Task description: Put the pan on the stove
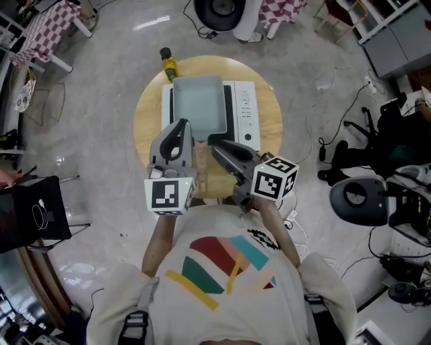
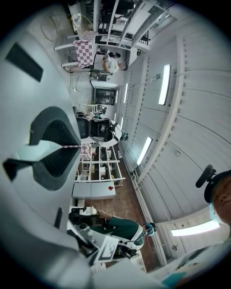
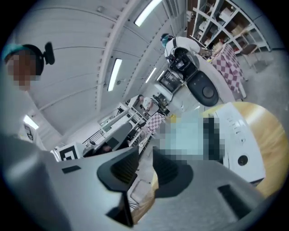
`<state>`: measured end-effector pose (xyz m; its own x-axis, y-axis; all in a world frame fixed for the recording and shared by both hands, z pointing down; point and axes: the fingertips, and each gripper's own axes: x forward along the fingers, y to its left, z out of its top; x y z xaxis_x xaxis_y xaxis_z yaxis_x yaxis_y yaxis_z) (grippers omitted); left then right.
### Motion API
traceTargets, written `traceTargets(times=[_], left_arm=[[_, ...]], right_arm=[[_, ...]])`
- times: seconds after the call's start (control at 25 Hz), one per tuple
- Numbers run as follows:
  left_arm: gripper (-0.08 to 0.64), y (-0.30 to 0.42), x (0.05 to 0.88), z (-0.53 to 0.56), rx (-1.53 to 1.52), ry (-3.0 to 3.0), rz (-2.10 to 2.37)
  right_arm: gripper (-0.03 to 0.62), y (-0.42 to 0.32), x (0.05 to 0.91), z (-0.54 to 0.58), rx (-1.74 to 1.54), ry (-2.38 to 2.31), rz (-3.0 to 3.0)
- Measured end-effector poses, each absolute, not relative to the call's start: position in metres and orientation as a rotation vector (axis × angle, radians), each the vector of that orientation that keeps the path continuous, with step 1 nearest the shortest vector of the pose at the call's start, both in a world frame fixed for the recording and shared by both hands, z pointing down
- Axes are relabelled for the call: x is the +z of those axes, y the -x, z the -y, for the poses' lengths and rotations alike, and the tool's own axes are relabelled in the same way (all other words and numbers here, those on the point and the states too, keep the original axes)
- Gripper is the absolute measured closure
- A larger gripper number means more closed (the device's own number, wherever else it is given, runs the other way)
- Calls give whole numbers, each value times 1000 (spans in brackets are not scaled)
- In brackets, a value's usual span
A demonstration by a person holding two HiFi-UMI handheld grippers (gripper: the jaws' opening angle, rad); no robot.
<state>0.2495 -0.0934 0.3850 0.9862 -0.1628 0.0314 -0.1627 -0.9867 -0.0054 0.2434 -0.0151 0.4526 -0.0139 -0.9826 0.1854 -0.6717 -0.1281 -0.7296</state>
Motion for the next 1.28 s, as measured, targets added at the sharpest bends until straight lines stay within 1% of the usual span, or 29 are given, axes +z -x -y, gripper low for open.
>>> traceTargets(times=[0.08, 0.24, 0.68, 1.28], left_arm=[[548, -244, 380, 96, -29, 3120, -273], [548, -231, 373, 102, 1, 3110, -307], [548, -214, 366, 112, 35, 3103, -321], [548, -213, 362, 125, 22, 3088, -306]], right_arm=[[522, -245, 436, 19, -887, 1863, -1742], [592, -245, 412, 26, -759, 1946, -1776], [592, -231, 411, 39, -720, 2037, -1798], [592, -230, 415, 55, -737, 2042, -1785]])
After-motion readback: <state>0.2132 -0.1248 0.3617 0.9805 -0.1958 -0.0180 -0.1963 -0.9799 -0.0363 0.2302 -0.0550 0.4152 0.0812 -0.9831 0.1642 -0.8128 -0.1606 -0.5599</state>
